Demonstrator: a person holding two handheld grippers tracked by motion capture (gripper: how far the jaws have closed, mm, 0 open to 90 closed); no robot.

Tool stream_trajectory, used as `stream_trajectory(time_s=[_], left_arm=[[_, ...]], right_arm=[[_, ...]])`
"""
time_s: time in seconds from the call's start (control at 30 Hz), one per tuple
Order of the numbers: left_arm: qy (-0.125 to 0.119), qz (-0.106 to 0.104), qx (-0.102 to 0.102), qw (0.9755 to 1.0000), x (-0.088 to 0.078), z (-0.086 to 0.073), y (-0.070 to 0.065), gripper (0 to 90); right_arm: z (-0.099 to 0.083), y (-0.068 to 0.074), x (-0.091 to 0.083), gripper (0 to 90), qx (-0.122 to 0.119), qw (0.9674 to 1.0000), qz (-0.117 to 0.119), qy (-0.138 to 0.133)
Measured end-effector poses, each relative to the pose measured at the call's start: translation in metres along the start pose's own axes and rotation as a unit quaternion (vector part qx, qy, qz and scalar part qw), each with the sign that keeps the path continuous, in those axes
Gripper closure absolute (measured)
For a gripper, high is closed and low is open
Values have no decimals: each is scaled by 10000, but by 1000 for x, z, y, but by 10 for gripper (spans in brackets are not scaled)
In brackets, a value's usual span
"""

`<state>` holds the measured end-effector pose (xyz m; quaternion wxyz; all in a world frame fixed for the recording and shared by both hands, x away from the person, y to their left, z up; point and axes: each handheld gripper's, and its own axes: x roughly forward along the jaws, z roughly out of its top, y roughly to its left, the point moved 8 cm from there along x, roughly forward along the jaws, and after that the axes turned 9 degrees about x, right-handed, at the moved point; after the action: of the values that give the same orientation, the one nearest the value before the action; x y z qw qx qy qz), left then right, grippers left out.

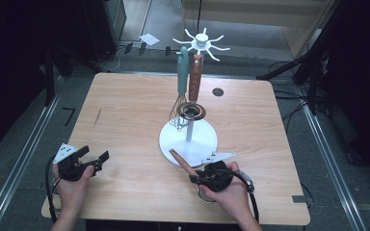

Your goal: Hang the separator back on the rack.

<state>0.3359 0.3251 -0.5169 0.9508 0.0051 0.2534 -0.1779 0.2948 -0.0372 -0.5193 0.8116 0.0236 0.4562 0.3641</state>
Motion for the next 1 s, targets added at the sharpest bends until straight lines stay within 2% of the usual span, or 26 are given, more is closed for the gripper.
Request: stream_trajectory(time_s=[0.1, 0.27, 0.4, 0.47, 0.57, 0.8, 1.0], left_arm=[[89, -106, 31, 9999, 5, -2, -2, 5], [182, -88, 114, 9997, 8, -3, -4, 0], [138, -96, 61, 9998, 7, -3, -3, 0], [143, -101, 55, 9998, 6, -4, -2, 0], [140, -92, 96, 9998, 6, -4, -3, 0], [108, -83, 160, 9998, 5, -4, -4, 0], [118, -43, 257, 9996, 6, -4, -6, 0]], right_arm=[[-1, -6, -3, 711, 30, 9999, -32, -106], [-2, -14, -7, 711, 62, 9997, -71, -211], [0, -23, -13, 710, 215, 9991, -101, -361], [3, -26, -19, 711, 217, 9981, -133, -569], [6, -29, -26, 711, 266, 9967, -212, -736], [9, -41, -38, 710, 377, 9938, -411, -966], [15, -46, -48, 710, 484, 9898, -453, -1259]])
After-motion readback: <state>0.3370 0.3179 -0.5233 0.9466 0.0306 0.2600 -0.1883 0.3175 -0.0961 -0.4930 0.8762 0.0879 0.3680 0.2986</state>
